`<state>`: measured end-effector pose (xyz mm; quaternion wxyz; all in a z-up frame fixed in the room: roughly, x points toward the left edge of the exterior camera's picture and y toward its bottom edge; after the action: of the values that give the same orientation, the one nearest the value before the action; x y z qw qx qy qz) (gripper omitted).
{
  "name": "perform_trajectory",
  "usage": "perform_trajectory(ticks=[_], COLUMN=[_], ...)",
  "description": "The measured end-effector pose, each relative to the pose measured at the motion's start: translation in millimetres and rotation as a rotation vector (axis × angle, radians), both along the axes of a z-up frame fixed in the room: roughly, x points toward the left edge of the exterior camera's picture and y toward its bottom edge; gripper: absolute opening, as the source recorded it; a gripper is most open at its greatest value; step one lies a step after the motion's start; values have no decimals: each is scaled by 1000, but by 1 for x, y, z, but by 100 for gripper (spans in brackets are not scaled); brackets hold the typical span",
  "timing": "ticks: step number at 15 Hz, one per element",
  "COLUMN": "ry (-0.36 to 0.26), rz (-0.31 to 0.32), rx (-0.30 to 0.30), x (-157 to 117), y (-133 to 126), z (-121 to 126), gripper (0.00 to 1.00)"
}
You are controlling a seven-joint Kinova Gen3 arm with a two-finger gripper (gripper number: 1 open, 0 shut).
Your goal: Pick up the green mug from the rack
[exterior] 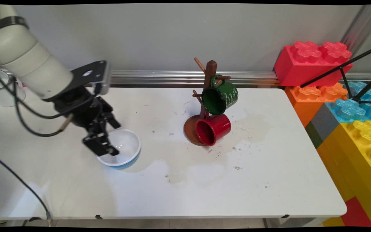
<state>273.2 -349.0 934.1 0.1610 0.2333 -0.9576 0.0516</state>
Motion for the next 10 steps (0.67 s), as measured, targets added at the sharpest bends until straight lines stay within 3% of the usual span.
perform_trajectory(ticks=[10], ry=[6], rz=[171], rx=[17], x=[-131], y=[-23], z=[19], gripper=[100])
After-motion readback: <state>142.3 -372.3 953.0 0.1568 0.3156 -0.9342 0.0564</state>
